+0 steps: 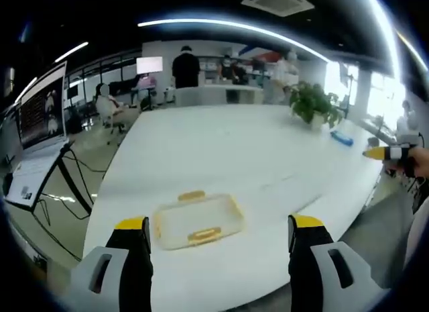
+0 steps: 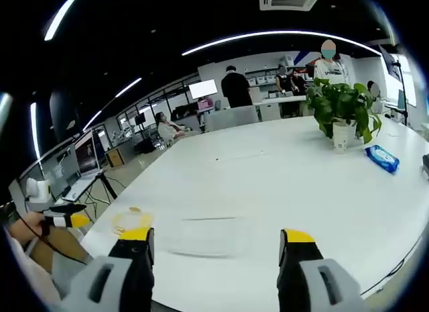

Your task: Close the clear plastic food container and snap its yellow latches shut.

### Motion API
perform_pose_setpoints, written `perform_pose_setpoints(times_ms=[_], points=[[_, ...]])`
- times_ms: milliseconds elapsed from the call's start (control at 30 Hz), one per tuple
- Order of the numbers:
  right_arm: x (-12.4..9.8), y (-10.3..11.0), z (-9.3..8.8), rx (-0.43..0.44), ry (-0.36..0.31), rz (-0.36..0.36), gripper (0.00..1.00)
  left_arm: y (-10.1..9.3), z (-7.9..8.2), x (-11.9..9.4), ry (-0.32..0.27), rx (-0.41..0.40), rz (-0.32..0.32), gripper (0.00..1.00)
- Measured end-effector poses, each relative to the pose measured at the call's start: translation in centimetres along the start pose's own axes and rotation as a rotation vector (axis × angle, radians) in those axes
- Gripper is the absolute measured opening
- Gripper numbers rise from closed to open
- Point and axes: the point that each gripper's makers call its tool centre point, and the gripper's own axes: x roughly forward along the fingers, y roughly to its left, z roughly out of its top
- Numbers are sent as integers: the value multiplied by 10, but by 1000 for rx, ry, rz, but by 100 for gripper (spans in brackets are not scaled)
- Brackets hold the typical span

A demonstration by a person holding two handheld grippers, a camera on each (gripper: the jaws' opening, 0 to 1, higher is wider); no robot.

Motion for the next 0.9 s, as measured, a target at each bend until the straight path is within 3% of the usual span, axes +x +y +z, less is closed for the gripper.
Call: perform_pose_setpoints(times_ms=[900], points=[[3, 3, -6, -1, 25, 15, 75, 3, -2, -1, 20, 6, 14, 80]])
